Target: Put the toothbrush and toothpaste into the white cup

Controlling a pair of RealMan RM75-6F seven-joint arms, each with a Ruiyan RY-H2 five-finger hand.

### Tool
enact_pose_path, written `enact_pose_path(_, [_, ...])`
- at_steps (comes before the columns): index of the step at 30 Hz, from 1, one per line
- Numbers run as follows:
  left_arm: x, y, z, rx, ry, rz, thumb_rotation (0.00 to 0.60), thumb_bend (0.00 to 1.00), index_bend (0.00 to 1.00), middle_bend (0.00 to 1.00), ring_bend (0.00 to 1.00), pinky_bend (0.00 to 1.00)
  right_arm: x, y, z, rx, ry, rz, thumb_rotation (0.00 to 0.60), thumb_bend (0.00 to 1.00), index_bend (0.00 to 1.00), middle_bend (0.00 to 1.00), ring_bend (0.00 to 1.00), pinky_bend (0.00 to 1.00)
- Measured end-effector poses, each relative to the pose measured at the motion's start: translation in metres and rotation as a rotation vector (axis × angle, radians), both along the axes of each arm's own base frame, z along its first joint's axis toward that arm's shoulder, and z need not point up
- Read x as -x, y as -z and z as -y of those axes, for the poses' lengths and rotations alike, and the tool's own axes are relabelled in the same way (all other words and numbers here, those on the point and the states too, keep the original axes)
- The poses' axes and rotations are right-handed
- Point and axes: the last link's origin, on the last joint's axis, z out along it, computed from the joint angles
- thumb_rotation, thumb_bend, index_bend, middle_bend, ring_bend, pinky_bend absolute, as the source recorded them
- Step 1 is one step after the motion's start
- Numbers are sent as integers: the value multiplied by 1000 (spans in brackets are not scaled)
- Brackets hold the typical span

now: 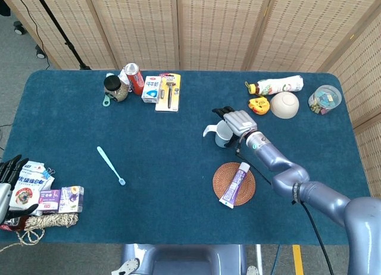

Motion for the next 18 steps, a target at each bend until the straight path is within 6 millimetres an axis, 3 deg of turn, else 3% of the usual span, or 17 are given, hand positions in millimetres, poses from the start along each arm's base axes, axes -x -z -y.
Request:
enact_pose_path(3, [0,1,0,4,1,-3,600,8,0,0,0,0,-2,0,0,13,-7,14,600,10,280,338,276,526])
enact_pose_path(7, [-1,2,0,9,3,-3,600,8,0,0,0,0,-3,2,-1,23,-10,23,600,173,418,434,362,538])
enact_pose_path(11, [-1,2,1,7,3,-1,600,9,0,0,0,0,-4,3,-2,33,-2,37,600,275,448,470,394,544])
enact_pose_path(18, [-1,1,1,12,8,2,600,8,0,0,0,0,-16,1,-11,7,-5,90,600,309,459,481,401,544])
